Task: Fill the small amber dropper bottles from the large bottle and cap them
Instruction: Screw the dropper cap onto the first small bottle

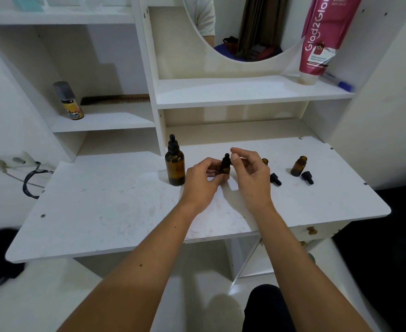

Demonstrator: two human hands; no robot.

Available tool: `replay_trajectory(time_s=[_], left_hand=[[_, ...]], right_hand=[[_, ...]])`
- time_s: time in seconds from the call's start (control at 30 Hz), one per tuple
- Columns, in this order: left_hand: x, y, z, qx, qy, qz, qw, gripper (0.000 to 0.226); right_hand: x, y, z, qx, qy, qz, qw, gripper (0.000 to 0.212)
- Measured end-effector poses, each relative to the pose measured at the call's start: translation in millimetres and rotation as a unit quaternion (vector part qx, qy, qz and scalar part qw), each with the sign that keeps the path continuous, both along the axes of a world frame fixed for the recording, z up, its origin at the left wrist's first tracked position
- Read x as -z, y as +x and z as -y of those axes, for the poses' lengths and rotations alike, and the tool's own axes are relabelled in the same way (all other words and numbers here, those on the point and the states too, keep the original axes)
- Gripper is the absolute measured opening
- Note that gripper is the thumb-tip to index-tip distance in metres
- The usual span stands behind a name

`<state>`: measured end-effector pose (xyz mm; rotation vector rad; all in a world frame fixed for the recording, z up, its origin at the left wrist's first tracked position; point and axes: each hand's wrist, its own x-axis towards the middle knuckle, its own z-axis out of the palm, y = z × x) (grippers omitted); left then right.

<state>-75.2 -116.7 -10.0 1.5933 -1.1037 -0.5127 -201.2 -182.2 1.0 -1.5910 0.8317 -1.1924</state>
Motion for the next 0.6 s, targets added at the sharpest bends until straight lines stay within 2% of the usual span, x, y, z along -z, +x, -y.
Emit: replay_trajectory(time_s=[0.1, 0.23, 0.37, 0.5, 0.6], left_hand=[[0.4, 0.2, 0.1, 0.001, 0.002, 0.004, 1.0, 0.031], [0.7, -0.4, -0.8, 0.002, -0.006, 0.005, 1.0, 0.028], [-0.1, 0.1, -0.3, 0.002, -0.004, 0.014, 1.0, 0.028], [0.0, -0.5, -0.1, -0.001, -0.011, 0.007, 1.0, 0.025], [0.6, -0.3, -0.2, 0.0, -0.008, 0.011, 1.0, 0.026]], right_hand=[[1.0, 0.5, 0.9, -0.028, 0.001, -0.005, 1.0, 0.018], [3.0, 0.0, 1.2, -0.009, 0.036, 0.014, 0.999, 0.015], [1.6, -0.1, -0.3, -0.017, -0.009, -0.009, 1.0, 0.019], [3.2, 0.9, 0.4, -0.004, 0.042, 0.002, 0.999, 0.017], [0.9, 0.8, -1.4, -0.007, 0.009, -0.007, 1.0, 0.02]])
